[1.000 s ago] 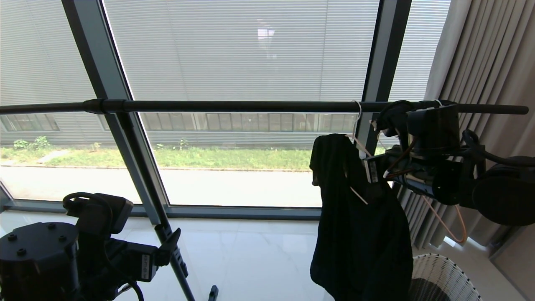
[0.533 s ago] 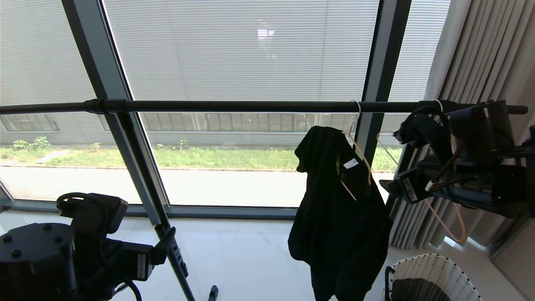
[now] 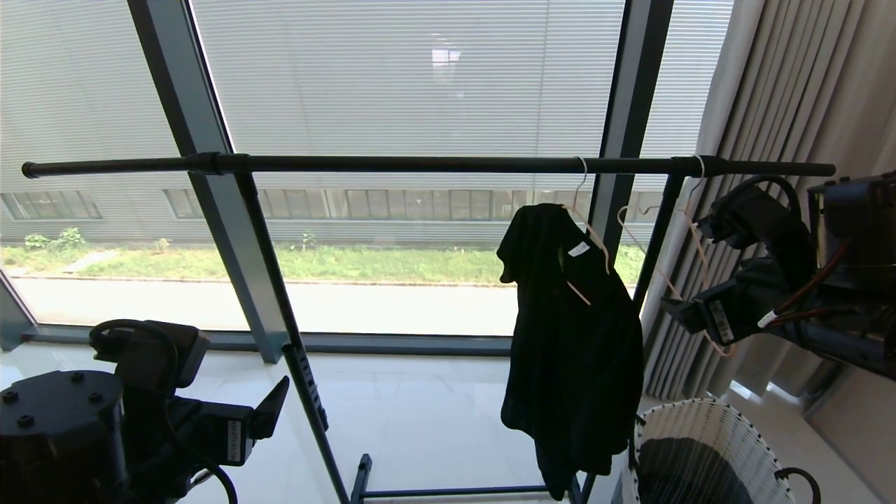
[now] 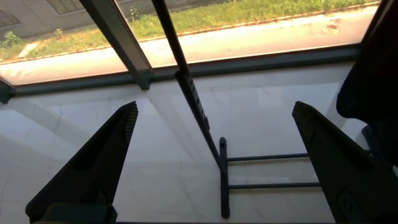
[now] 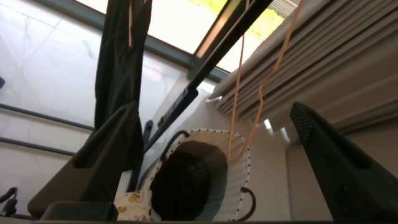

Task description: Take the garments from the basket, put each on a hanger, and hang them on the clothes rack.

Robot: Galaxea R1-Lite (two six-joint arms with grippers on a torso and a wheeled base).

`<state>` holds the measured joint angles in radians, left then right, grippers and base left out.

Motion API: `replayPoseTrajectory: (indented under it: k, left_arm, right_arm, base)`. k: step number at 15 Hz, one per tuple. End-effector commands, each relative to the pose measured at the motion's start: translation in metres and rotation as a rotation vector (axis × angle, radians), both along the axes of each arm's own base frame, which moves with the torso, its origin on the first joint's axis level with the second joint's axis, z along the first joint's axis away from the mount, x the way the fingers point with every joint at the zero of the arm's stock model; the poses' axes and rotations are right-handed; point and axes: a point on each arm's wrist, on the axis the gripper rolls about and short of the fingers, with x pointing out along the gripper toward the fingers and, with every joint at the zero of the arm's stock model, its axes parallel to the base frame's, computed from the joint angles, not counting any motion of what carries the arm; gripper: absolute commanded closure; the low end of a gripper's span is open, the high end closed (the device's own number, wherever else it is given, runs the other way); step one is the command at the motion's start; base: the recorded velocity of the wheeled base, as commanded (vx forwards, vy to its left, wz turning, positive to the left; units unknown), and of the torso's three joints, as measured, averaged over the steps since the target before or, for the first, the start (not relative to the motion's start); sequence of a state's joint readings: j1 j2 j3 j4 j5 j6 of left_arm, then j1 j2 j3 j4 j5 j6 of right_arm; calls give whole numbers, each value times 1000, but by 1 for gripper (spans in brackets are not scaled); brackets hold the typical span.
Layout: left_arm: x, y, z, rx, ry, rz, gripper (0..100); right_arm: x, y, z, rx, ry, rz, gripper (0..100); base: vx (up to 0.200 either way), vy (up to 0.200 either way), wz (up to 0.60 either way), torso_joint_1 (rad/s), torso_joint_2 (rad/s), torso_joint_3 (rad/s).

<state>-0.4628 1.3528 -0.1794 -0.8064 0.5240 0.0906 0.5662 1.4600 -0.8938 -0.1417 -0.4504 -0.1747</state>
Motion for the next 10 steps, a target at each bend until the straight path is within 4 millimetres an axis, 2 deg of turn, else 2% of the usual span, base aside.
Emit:
replayPoseTrajectory:
  k: [1, 3, 10]
  left_arm:
    - [0, 0, 0, -1, -2, 0, 0]
    - [-1, 0, 1, -4, -6, 1, 0]
    - [-1, 0, 1, -8, -8, 2, 0]
  right_arm:
    - [-1, -2, 1, 3, -5, -4, 0]
    - [-3, -2, 0, 2, -5, -4, 0]
    - [-16, -10, -7, -56, -39, 30, 0]
  base:
    - [-200, 0, 0, 2, 7, 2]
    - [-200, 0, 0, 2, 2, 2]
    - [0, 0, 0, 0, 0, 0]
